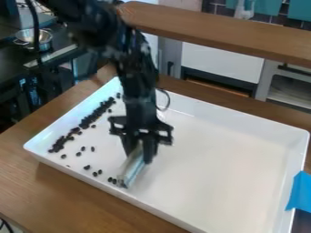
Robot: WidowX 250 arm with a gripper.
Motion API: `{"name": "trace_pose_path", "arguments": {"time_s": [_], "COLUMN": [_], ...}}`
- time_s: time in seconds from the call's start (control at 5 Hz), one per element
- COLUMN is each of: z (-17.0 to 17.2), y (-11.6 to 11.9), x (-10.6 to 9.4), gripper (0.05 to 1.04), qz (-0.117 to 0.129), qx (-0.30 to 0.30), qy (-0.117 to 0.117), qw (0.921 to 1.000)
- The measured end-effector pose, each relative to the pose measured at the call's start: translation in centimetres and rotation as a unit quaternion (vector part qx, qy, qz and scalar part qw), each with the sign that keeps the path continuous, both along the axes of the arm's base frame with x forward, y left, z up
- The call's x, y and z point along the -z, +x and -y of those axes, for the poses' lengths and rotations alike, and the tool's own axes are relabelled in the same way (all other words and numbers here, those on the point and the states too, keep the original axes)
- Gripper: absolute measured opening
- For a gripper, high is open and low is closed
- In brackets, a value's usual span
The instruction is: Sweep into pile
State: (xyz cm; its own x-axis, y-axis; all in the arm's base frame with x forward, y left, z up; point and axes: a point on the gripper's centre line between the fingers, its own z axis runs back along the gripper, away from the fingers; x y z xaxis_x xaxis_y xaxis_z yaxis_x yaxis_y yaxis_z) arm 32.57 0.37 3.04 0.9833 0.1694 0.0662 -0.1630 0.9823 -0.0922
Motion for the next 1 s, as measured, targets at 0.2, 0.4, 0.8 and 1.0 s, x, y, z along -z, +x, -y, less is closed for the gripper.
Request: {"name": "trace_pose_path", "arguments": {"time_s": [0.2, 0.4, 0.8, 1.0], "z": [0.4, 0.3, -3.5, -5.0], "y": [-0.3, -0.3, -0.5, -0.9], "x": [0.9, 0.9, 1.0, 1.6], "gripper": [0.381, 0.381, 0.381, 0.381], "qz": [0.010, 0.015, 0.015, 0.024], "qx": [-0.009, -0.007, -0.017, -0.007], "qy": [0.007, 0.008, 0.029, 0.051], "qw": [0.9999, 0.9998, 0.9993, 0.9984]}}
